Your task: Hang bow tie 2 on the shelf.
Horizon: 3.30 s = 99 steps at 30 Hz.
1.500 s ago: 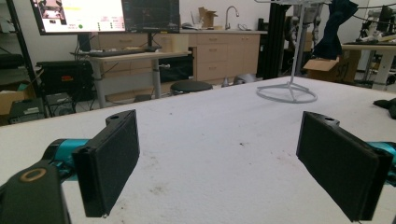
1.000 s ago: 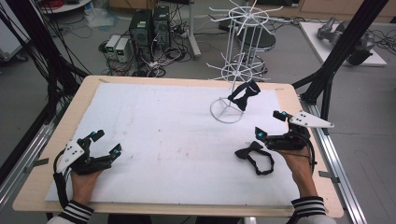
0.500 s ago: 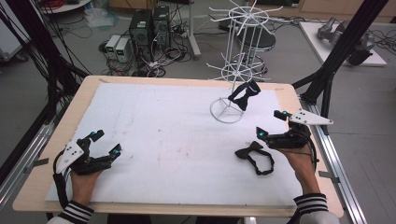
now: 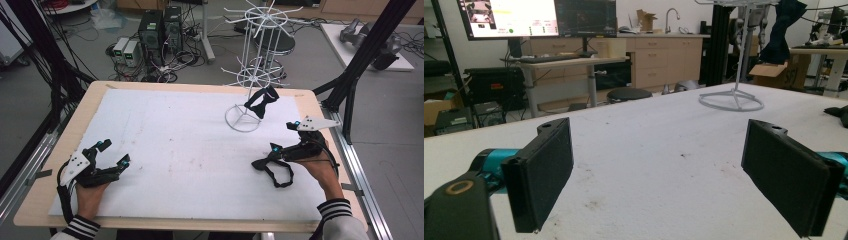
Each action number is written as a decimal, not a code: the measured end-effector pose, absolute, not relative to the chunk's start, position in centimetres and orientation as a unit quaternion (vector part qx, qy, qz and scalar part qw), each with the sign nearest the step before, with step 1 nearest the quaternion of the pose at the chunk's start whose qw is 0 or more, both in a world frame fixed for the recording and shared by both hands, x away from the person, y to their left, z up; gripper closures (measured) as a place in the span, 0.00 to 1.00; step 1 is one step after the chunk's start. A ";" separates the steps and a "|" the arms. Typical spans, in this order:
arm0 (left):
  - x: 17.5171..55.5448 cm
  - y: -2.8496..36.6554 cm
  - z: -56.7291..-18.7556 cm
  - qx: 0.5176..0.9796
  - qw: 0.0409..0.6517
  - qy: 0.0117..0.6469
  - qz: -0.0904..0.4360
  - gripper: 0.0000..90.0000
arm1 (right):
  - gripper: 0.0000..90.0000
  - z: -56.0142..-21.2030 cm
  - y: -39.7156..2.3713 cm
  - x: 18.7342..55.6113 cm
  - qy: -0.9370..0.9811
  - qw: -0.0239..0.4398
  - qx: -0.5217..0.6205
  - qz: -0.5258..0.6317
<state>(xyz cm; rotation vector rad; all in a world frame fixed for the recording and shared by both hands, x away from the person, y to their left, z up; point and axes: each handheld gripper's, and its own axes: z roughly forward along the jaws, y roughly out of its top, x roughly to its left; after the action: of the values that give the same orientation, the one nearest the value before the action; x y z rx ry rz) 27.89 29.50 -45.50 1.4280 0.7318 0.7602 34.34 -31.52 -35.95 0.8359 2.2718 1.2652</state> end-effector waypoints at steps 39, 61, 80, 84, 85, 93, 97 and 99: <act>27.9 29.5 -45.5 0.626 0.628 0.319 0.335 0.15 | 0.06 -38.8 -30.9 37.2 0.916 0.130 0.208 0.318; 27.9 29.4 -45.5 0.625 0.629 0.320 0.334 0.15 | 0.33 -40.2 -29.0 37.1 0.962 0.125 0.124 0.209; 27.9 29.4 -45.5 0.625 0.629 0.320 0.333 0.15 | 0.57 -41.0 -28.4 37.4 0.973 0.101 0.102 0.179; 27.9 29.4 -45.5 0.625 0.629 0.320 0.333 0.15 | 0.66 -41.0 -28.4 37.5 0.972 0.102 0.110 0.180; 27.9 29.4 -45.5 0.625 0.629 0.320 0.333 0.15 | 0.68 -41.0 -28.4 37.5 0.972 0.105 0.108 0.179; 27.9 29.4 -45.5 0.625 0.629 0.320 0.334 0.15 | 0.86 -41.0 -28.2 37.2 0.976 0.109 0.103 0.161; 27.9 29.4 -45.5 0.624 0.630 0.321 0.333 0.15 | 0.88 -40.9 -28.2 37.2 0.975 0.107 0.105 0.161; 27.9 29.4 -45.5 0.624 0.630 0.321 0.333 0.15 | 0.89 -40.8 -28.2 37.2 0.975 0.105 0.106 0.166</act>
<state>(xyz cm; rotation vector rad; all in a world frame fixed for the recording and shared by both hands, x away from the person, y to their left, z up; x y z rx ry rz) 27.88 29.42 -45.48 1.4291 0.7355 0.7636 37.20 -28.24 -40.81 0.3137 2.8733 0.4880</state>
